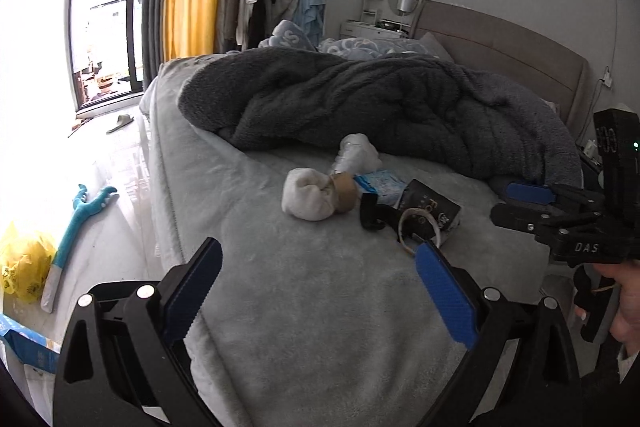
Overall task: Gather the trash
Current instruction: 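Grasp the brown cardboard tape ring with the left tool while the right tool grasps the bubble-wrap roll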
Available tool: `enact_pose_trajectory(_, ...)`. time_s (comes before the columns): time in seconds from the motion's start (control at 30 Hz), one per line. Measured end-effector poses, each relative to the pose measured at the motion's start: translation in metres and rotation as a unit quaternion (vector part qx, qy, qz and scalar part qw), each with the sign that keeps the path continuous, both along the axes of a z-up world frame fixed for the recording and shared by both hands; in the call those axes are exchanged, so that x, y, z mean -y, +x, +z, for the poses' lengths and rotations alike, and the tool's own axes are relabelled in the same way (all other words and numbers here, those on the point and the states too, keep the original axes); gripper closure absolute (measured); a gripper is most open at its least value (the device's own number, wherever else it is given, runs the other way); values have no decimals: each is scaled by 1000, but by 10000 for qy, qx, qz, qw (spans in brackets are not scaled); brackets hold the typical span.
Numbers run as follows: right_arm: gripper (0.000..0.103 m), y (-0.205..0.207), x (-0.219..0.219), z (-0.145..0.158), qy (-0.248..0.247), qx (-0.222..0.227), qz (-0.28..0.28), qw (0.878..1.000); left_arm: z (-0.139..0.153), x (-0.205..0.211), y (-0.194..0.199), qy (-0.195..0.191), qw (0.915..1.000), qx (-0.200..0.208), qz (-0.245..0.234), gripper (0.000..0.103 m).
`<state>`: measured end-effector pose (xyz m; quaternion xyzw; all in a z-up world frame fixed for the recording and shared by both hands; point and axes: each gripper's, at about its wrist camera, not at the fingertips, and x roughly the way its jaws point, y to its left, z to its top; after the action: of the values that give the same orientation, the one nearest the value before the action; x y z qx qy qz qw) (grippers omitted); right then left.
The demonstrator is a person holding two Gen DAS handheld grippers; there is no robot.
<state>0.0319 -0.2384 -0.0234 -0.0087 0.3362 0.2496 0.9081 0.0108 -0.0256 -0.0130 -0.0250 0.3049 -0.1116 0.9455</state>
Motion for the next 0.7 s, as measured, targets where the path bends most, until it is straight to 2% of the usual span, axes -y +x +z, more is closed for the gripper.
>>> enact_pose_trajectory(0.1,38,4,1,-1,60,-89,29,9999,-3,6,2,-84,9999,-60,-130,6)
enact_pose_trajectory(0.23,39,11,4,-5,24,-186,6,9998,-7,16,7,-202,9989,-139,-393,13)
enact_pose_trajectory(0.43,41,22,19,-5,136,-264,-134,9995,-10,31,14,-306,9971,-183,-673,16)
enact_pose_trajectory(0.7,44,39,39,-13,327,-468,-200,9982,-26,54,34,-524,9911,-559,-1085,25)
